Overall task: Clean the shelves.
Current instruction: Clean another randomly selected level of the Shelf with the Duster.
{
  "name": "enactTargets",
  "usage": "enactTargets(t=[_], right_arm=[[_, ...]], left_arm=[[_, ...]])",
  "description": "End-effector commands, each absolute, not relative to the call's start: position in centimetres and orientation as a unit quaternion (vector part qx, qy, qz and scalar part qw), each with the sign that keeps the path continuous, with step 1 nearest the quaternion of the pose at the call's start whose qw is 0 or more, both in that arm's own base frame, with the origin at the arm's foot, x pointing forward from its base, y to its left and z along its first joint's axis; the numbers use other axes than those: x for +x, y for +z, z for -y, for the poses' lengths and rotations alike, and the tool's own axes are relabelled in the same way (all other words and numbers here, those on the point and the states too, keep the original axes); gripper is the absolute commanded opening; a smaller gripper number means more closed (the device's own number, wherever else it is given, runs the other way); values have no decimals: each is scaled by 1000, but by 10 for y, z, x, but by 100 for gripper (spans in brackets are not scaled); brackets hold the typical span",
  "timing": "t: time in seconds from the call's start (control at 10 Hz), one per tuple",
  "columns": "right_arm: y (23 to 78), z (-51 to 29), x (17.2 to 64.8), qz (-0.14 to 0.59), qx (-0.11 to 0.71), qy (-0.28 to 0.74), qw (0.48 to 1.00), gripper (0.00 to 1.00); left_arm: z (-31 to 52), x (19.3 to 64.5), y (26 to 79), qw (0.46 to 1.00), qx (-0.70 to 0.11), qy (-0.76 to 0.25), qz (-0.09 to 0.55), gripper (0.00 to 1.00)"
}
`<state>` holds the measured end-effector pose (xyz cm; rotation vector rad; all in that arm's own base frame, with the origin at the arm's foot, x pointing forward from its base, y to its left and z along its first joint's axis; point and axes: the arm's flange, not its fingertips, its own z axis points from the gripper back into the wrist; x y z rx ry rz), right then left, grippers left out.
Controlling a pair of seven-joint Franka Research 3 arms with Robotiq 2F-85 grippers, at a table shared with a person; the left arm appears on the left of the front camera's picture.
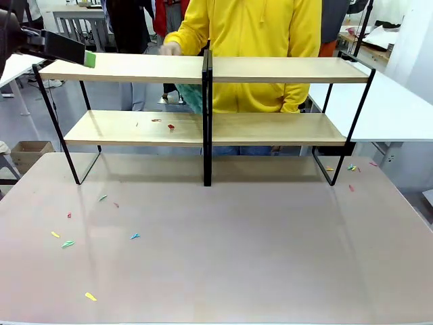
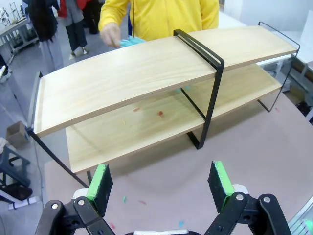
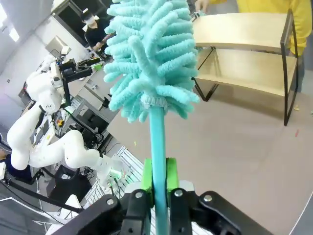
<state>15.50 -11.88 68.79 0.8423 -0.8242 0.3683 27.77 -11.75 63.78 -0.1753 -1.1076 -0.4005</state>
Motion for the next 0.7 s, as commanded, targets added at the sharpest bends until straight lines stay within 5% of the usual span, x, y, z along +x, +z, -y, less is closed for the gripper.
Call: enactTargets(t=[0.0,0.6], right_arm=[[694,117,153,387,394,173,815,13],[694,117,153,387,394,173,815,13]], left_arm=[[116,278,638,828,-82,-187,522,100],[116,278,638,828,-82,-187,522,100]])
